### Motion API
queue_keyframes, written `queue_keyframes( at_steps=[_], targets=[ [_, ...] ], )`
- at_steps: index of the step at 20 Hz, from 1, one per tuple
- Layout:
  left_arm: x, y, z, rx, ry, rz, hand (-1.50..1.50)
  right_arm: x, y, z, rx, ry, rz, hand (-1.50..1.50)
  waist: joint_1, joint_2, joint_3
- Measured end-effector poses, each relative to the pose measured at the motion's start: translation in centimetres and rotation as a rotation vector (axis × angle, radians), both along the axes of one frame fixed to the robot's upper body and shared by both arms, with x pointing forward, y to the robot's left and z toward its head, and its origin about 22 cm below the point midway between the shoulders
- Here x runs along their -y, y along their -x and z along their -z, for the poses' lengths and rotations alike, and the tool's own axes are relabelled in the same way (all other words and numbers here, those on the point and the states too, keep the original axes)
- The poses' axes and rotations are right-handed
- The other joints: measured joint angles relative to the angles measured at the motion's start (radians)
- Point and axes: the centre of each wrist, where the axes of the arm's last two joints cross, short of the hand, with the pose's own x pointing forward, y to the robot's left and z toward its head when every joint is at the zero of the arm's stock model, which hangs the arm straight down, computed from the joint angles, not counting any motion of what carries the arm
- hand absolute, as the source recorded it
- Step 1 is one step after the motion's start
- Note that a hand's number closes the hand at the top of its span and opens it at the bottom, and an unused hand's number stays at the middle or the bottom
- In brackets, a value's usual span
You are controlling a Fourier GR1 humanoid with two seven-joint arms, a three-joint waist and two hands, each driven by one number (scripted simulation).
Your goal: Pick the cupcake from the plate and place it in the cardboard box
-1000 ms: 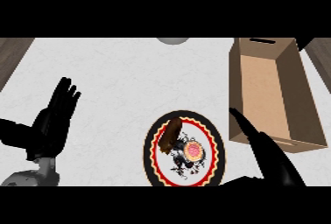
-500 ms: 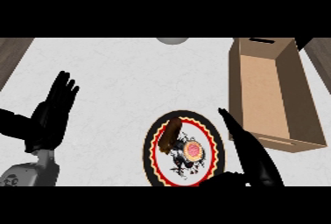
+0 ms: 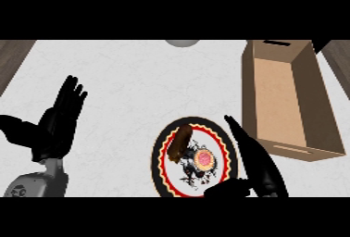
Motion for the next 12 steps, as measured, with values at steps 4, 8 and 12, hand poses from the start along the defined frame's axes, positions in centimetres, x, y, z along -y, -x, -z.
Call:
queue_keyframes(
  at_steps=[4, 8, 12],
  targets=[
    [-0.5, 0.9, -0.4, 0.001, -0.003, 0.004, 0.0, -0.7, -1.0, 0.9, -0.013, 0.032, 0.011, -1.5, 0.002, 0.0, 0.0],
    [-0.7, 0.5, 0.4, -0.001, -0.002, 0.008, 0.0, -1.4, -0.8, 1.7, -0.019, 0.051, 0.018, -1.5, 0.001, 0.0, 0.0],
    [-1.1, 1.1, 0.9, -0.003, -0.003, 0.008, 0.0, -1.5, -1.1, 2.3, -0.022, 0.062, 0.017, -1.5, 0.001, 0.0, 0.0]
  ],
)
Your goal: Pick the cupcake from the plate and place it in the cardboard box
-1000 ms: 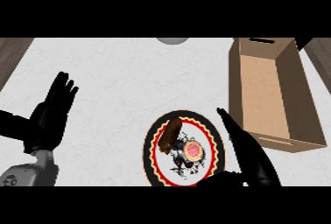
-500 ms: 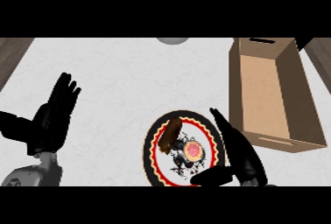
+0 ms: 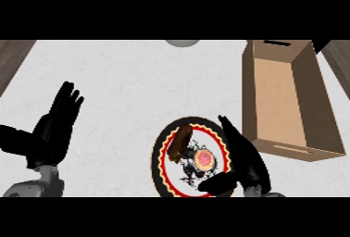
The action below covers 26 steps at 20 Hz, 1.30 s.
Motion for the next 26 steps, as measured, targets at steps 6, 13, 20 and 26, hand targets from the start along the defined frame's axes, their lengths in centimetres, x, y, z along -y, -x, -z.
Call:
queue_keyframes(
  at_steps=[6, 13, 20, 26],
  targets=[
    [0.4, -0.4, -0.2, 0.002, 0.002, -0.002, 0.0, 0.1, -0.4, 1.3, -0.011, -0.014, -0.019, -1.5, -0.001, 0.0, 0.0],
    [0.4, -0.5, -0.2, 0.008, -0.001, -0.011, 0.0, -0.3, -0.5, 2.5, -0.03, -0.01, -0.027, -1.5, -0.001, 0.0, 0.0],
    [0.1, -0.6, -0.5, 0.002, 0.002, -0.004, 0.0, -1.0, -0.6, 3.8, -0.045, -0.004, -0.031, -1.5, 0.0, 0.0, 0.0],
    [0.2, -0.8, -0.5, 0.006, 0.001, -0.007, 0.0, -0.8, -0.5, 5.5, -0.037, 0.006, -0.041, -1.5, 0.0, 0.0, 0.0]
  ],
)
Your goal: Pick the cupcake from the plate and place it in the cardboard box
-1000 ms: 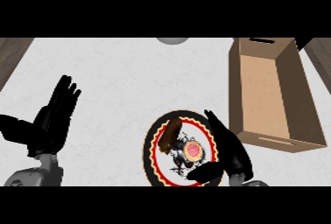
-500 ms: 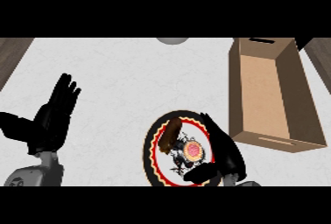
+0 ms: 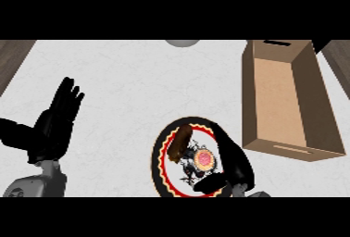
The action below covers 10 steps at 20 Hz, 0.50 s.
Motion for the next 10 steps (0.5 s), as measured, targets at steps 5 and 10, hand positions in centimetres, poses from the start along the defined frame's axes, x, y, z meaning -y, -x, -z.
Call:
queue_keyframes(
  at_steps=[5, 10],
  targets=[
    [-0.58, 0.74, 0.18, -0.008, 0.003, 0.003, 0.0, -0.03, -0.13, -0.64, 0.026, 0.015, -0.02, 1.5, 0.001, 0.0, 0.0],
    [-0.45, 0.73, 0.32, -0.007, 0.005, 0.006, 0.0, -0.37, 0.01, -0.01, 0.086, 0.085, -0.063, 1.5, 0.0, -0.001, 0.0]
  ],
)
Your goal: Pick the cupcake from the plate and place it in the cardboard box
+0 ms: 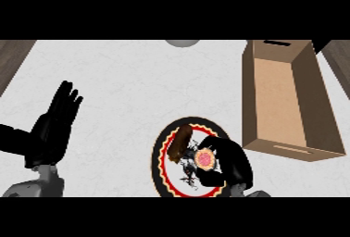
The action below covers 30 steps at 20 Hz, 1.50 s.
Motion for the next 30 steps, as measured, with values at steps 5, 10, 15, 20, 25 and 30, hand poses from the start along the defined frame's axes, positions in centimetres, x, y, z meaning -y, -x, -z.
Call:
queue_keyframes(
  at_steps=[5, 10, 15, 20, 25, 30],
  targets=[
    [0.5, -0.8, -0.3, 0.01, -0.005, 0.002, 0.0, -1.1, -1.0, -0.9, 0.062, 0.046, 0.006, 1.5, 0.001, 0.0, 0.0],
    [1.6, -1.2, -0.7, 0.024, 0.001, 0.054, 0.0, -4.8, -6.1, -3.4, 0.11, 0.232, 0.062, 1.5, 0.059, 0.012, -0.001],
    [2.9, -2.0, -1.0, 0.028, -0.006, 0.1, 0.0, -8.1, -10.5, -6.7, 0.192, 0.397, 0.113, 1.5, 0.104, 0.023, -0.001],
    [3.3, -2.4, -1.0, 0.029, -0.008, 0.118, 0.0, -10.9, -13.5, -10.0, 0.286, 0.492, 0.108, 1.5, 0.119, 0.025, -0.001],
    [2.9, -2.7, -1.2, 0.02, -0.005, 0.112, 0.0, -13.4, -14.8, -14.0, 0.38, 0.514, 0.114, 1.5, 0.117, 0.021, -0.002],
    [3.0, -2.6, -1.1, 0.018, -0.005, 0.101, 0.0, -14.6, -15.7, -17.6, 0.528, 0.465, 0.22, 1.5, 0.102, 0.016, -0.002]
  ],
)
